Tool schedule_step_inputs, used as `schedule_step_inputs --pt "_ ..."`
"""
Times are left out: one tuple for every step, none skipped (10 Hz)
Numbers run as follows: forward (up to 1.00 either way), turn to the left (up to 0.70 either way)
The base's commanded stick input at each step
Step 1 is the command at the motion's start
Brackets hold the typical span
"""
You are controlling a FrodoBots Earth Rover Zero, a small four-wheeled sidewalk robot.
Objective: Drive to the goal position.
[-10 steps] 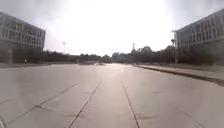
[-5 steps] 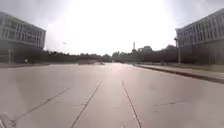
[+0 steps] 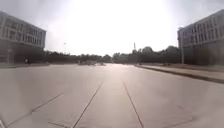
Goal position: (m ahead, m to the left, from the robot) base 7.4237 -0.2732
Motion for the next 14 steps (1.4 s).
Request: schedule_step_inputs --pt "1.0 0.0" --pt "1.0 0.0" --pt "1.0 0.0" --pt "1.0 0.0" --pt "1.0 0.0" --pt "1.0 0.0" --pt "1.0 0.0" --pt "1.0 0.0" --pt "1.0 0.0" --pt "1.0 0.0" --pt "1.0 0.0" --pt "1.0 0.0" --pt "1.0 0.0" --pt "1.0 0.0"
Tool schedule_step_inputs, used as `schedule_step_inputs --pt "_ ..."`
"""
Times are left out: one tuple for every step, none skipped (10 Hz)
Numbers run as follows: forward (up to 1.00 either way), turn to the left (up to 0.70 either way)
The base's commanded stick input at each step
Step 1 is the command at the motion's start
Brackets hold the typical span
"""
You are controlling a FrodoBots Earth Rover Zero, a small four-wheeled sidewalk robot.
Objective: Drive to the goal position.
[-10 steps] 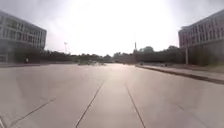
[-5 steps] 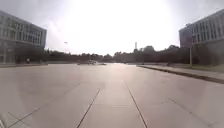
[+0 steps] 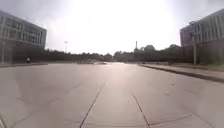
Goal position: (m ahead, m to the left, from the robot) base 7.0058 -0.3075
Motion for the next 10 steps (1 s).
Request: schedule_step_inputs --pt "1.0 0.0" --pt "1.0 0.0" --pt "1.0 0.0" --pt "1.0 0.0" --pt "1.0 0.0" --pt "1.0 -0.22" --pt "1.0 -0.4" --pt "1.0 -0.28" --pt "1.0 -0.06" --pt "1.0 0.0"
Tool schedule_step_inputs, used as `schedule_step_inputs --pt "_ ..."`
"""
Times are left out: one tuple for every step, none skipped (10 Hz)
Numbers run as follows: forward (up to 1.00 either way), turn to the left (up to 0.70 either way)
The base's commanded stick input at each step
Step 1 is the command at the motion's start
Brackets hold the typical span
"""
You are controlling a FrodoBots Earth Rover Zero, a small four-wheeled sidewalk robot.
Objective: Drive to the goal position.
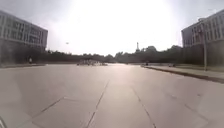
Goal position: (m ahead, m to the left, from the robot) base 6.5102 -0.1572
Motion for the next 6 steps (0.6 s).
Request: schedule_step_inputs --pt "1.0 0.0" --pt "1.0 -0.12" --pt "1.0 -0.27" --pt "1.0 -0.21" --pt "1.0 0.0" --pt "1.0 0.0"
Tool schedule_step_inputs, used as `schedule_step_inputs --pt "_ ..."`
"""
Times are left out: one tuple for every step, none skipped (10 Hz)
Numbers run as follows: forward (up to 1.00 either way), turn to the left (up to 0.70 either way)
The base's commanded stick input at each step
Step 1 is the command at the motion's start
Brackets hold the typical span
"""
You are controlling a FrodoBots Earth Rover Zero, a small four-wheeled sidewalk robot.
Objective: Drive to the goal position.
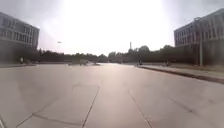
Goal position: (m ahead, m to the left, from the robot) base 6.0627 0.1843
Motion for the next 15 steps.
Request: schedule_step_inputs --pt "1.0 0.0" --pt "1.0 0.0" --pt "1.0 0.0" --pt "1.0 0.0" --pt "1.0 0.0" --pt "1.0 0.0" --pt "1.0 0.0" --pt "1.0 0.0" --pt "1.0 0.0" --pt "1.0 0.0" --pt "1.0 0.0" --pt "1.0 0.0" --pt "1.0 0.0" --pt "1.0 0.0" --pt "1.0 0.0"
